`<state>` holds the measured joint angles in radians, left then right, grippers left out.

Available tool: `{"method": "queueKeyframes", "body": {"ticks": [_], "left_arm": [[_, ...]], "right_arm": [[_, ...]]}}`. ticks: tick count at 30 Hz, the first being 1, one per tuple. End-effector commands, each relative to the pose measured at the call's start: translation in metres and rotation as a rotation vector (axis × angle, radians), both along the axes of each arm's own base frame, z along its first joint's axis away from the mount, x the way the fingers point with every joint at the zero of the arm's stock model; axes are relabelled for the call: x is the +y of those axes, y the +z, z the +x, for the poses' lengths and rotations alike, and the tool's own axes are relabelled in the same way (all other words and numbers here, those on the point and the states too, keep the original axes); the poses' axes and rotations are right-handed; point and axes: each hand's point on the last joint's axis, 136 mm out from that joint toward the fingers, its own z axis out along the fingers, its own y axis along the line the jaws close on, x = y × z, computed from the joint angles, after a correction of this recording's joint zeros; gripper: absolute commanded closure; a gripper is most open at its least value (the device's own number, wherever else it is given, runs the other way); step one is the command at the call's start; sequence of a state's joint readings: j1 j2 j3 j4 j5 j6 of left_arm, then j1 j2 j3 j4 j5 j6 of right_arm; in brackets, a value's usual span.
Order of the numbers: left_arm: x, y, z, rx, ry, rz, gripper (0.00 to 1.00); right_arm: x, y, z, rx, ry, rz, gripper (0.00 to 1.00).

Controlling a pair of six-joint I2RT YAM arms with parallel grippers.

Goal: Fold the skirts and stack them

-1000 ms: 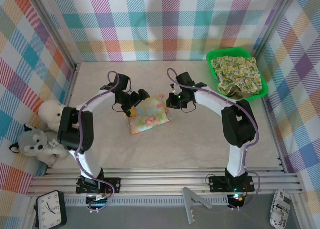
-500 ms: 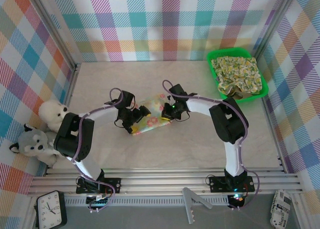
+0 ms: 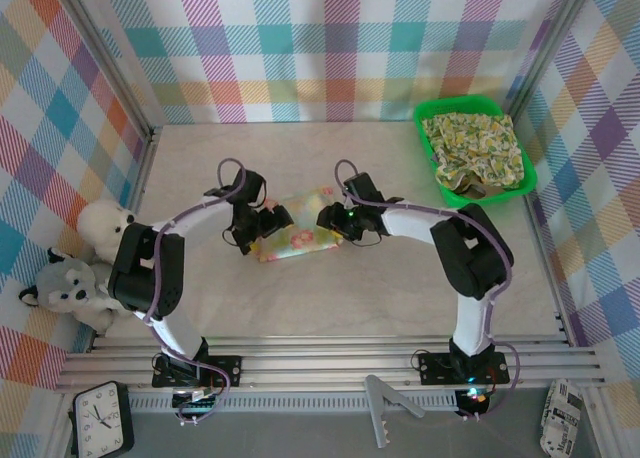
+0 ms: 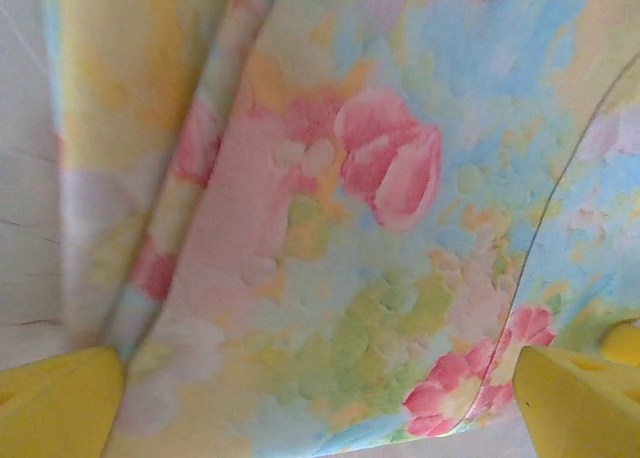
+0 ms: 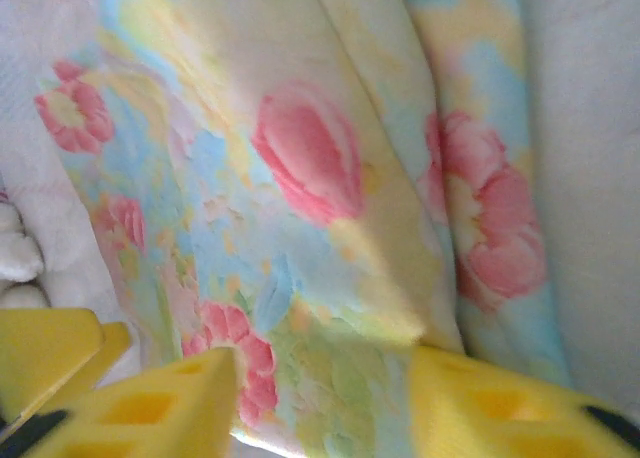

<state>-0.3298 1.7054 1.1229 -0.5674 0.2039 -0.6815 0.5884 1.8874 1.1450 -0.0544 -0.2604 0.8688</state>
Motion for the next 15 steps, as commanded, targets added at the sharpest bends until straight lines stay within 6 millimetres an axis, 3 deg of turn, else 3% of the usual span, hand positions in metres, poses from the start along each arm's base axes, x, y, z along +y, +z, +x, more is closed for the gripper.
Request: {"method": "queueKeyframes", "body": {"ticks": [1, 2, 3, 4, 10, 13, 15], "left_arm": [[0.013, 0.024, -0.008, -0.008, -0.106, 0.18, 0.0], [0.011, 0.029, -0.009, -0.016, -0.122, 0.202, 0.0], [0.009, 0.033, -0.009, -0.02, -0.14, 0.231, 0.0], [0.006, 0.04, -0.009, -0.029, -0.154, 0.257, 0.0], [-0.011, 0.053, -0.004, -0.023, -0.259, 0.452, 0.02], [-0.024, 0.047, 0.003, 0.0, -0.294, 0.464, 0.22], [-0.034, 0.039, 0.008, 0.017, -0.308, 0.445, 0.42]], "right_arm": [[-0.022, 0.029, 0.016, -0.124, -0.082, -0.069, 0.33], [-0.028, 0.034, 0.017, -0.144, -0.097, -0.09, 0.26], [-0.034, 0.039, 0.018, -0.168, -0.115, -0.116, 0.06], [-0.042, 0.044, 0.019, -0.191, -0.137, -0.144, 0.01], [-0.092, 0.06, 0.022, -0.272, -0.268, -0.272, 0.01], [-0.113, 0.058, 0.019, -0.258, -0.302, -0.316, 0.01], [-0.123, 0.056, 0.017, -0.247, -0.31, -0.34, 0.01]]}}
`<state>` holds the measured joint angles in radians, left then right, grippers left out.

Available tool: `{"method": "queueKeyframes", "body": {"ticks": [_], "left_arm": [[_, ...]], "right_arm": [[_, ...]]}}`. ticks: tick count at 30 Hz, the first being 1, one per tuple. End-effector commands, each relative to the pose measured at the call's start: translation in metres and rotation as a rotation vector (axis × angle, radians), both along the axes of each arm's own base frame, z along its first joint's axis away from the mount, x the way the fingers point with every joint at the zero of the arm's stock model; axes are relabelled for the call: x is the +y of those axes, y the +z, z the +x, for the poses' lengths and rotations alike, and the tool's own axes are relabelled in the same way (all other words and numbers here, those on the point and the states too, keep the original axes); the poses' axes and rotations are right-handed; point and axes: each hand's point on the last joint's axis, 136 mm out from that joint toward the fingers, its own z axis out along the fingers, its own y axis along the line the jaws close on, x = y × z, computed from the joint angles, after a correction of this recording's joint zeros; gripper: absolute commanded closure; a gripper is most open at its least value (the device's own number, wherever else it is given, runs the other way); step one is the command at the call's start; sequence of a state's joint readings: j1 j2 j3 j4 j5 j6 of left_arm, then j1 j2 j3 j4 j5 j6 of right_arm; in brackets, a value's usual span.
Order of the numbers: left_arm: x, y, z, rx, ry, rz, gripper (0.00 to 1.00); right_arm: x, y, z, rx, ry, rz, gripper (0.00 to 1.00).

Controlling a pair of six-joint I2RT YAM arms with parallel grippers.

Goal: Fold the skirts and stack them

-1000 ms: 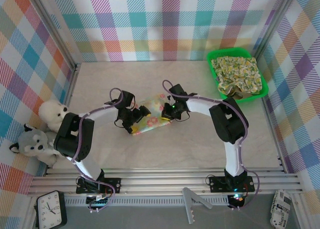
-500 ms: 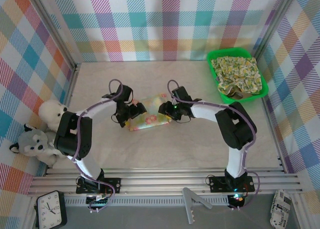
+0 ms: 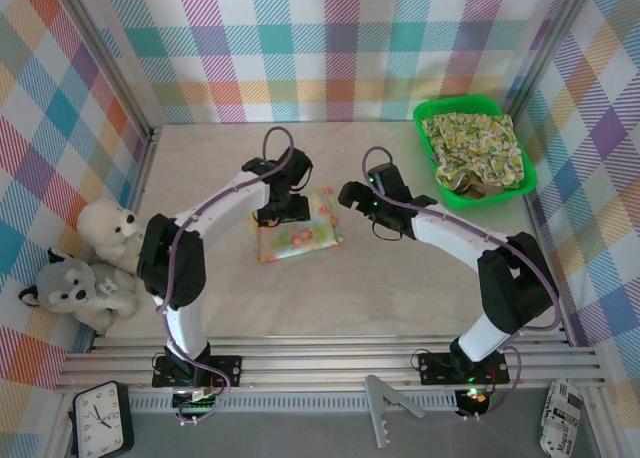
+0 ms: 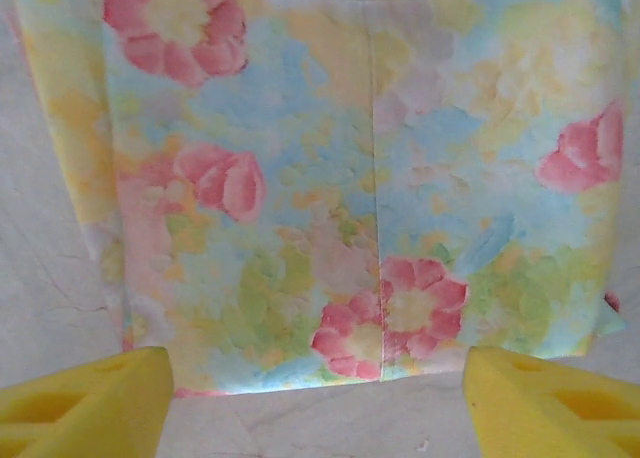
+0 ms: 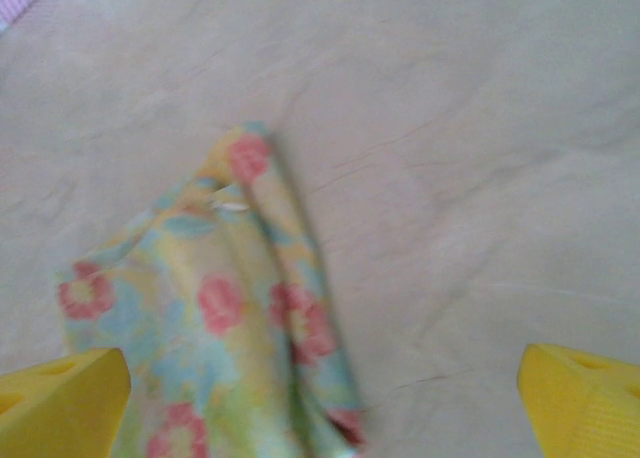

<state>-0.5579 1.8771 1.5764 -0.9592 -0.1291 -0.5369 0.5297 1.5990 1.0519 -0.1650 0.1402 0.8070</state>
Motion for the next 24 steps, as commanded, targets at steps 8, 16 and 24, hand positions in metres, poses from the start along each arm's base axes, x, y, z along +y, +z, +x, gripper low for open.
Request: {"method": "queueKeyframes", "body": {"ticks": [8, 16, 24], "left_arm": [[-0.028, -0.042, 0.017, 0.111, -0.03, -0.001, 0.57], [-0.027, -0.102, 0.019, 0.223, -0.014, 0.027, 0.17], [-0.007, -0.126, 0.011, 0.295, 0.001, -0.007, 0.0]], "right_arm": [[-0.05, -0.004, -0.015, 0.001, -0.086, -0.124, 0.01], [-0.063, 0.002, -0.019, -0.016, -0.099, -0.152, 0.01], [-0.074, 0.007, -0.021, -0.028, -0.118, -0.178, 0.01]]}}
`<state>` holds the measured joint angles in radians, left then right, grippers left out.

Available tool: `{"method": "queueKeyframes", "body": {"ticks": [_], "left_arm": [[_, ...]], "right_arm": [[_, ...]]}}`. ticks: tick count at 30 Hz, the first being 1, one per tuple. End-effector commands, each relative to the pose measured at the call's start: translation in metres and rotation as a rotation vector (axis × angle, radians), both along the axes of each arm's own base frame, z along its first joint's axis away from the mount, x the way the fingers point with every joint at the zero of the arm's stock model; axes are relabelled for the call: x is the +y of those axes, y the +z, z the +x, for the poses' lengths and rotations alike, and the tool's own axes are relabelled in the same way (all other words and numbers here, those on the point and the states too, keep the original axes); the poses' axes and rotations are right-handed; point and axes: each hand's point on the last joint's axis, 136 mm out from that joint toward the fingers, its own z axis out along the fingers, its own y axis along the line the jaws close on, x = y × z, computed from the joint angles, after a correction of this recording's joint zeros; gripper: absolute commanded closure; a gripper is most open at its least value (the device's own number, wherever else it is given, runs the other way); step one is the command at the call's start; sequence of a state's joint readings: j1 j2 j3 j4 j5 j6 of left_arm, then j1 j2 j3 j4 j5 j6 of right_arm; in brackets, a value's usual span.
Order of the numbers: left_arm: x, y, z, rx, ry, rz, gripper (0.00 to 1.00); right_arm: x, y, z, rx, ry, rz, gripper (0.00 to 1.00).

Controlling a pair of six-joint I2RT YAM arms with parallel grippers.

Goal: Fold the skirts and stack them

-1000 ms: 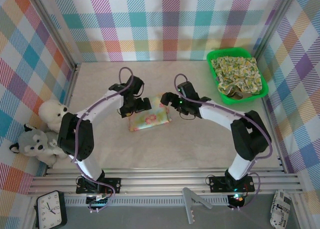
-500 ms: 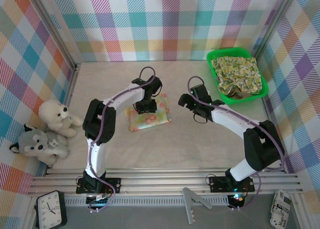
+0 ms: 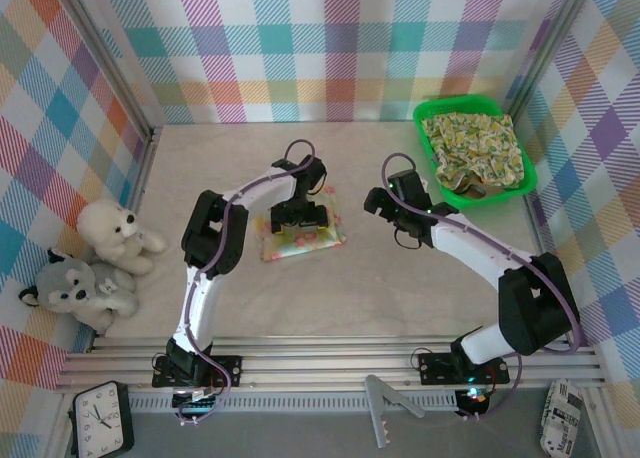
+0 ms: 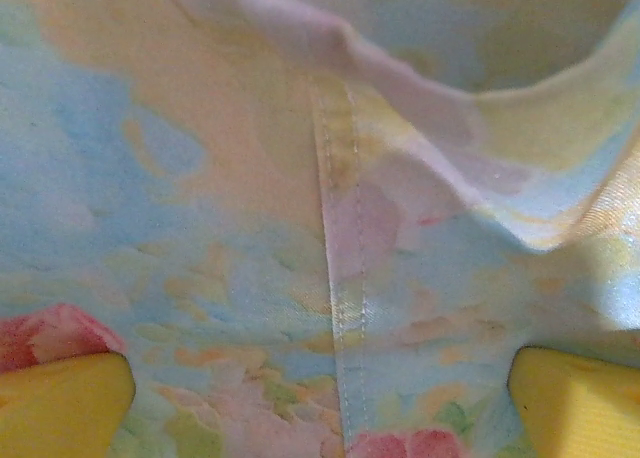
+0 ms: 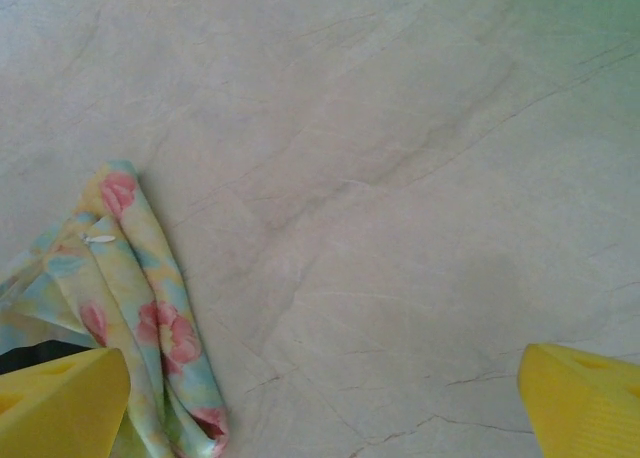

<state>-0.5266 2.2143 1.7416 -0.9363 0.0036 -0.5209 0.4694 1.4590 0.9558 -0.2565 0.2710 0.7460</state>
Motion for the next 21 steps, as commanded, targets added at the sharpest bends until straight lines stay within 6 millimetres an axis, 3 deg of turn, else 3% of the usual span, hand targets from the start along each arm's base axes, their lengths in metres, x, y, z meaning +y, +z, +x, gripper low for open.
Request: {"method": "queueKeyframes", "body": {"ticks": [1, 9, 15, 21], "left_arm": [[0.024, -0.035, -0.014, 0.1, -0.006, 0.031, 0.0], [0.054, -0.036, -0.003, 0.143, -0.035, -0.015, 0.0], [0.113, -0.029, 0.013, 0.174, -0.084, 0.042, 0.0], [0.179, -0.016, 0.036, 0.177, -0.127, 0.092, 0.0]], "right_arm": [[-0.012, 0.005, -0.004, -0.013, -0.014, -0.032, 0.01], [-0.013, 0.01, -0.003, -0.021, -0.024, -0.029, 0.01], [-0.017, 0.019, -0.003, -0.045, -0.027, -0.038, 0.01], [-0.036, 0.038, -0.002, -0.11, -0.093, -0.086, 0.01]]}}
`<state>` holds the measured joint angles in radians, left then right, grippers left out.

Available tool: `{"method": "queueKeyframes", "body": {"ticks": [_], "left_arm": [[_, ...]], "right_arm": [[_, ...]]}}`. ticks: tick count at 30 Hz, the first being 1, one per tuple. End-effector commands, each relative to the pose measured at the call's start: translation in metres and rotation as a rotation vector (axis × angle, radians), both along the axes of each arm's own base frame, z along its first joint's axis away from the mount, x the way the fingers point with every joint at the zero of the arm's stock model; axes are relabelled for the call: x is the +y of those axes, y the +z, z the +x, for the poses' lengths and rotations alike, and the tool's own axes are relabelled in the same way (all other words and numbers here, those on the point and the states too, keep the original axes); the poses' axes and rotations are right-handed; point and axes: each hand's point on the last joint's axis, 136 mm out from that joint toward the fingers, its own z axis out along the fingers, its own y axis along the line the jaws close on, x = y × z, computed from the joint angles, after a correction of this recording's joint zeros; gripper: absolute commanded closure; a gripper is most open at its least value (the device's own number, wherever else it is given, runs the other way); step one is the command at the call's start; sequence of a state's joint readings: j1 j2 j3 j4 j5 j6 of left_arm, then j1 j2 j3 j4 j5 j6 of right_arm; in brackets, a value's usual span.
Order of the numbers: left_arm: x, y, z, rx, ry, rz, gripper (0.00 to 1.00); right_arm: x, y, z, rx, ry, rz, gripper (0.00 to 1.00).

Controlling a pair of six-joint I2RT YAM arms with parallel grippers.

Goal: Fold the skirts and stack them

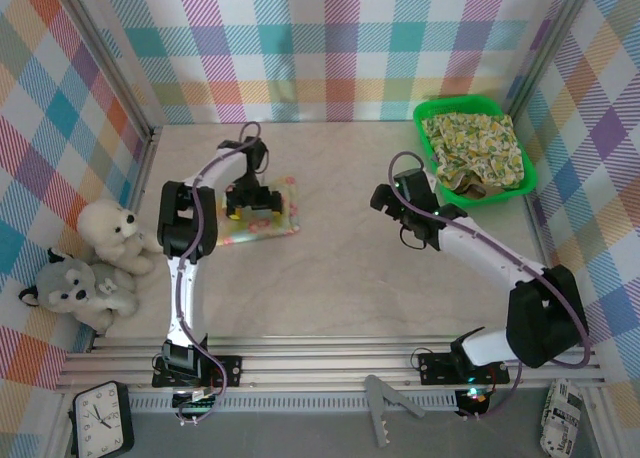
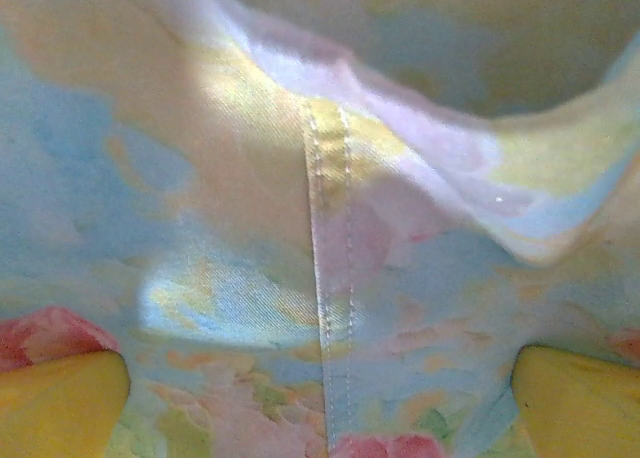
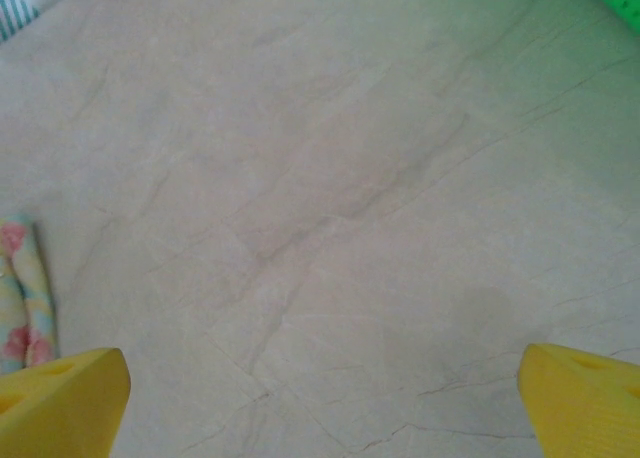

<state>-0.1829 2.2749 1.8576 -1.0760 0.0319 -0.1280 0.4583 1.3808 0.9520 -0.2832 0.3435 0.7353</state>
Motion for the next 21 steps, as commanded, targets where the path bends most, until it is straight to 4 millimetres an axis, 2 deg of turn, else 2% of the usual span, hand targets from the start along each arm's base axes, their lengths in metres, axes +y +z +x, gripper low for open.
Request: {"method": "queueKeyframes", "body": {"ticks": [1, 5, 7, 14, 21], "left_arm": [[0.051, -0.018, -0.006, 0.092, -0.089, 0.084, 0.0], [0.095, -0.02, 0.011, 0.073, -0.143, 0.169, 0.0], [0.104, -0.022, 0.018, 0.068, -0.187, 0.172, 0.0], [0.12, -0.033, 0.047, 0.061, -0.263, 0.14, 0.0], [0.127, -0.047, 0.052, 0.089, -0.245, 0.146, 0.0]], "right_arm": [[-0.019, 0.017, 0.001, -0.062, -0.042, -0.065, 0.01], [-0.028, 0.032, 0.001, -0.093, -0.036, -0.131, 0.01], [-0.034, 0.036, 0.0, -0.072, -0.039, -0.177, 0.01], [-0.036, 0.038, -0.002, -0.042, -0.027, -0.207, 0.01], [-0.031, 0.036, -0.003, -0.019, 0.014, -0.198, 0.01]]}}
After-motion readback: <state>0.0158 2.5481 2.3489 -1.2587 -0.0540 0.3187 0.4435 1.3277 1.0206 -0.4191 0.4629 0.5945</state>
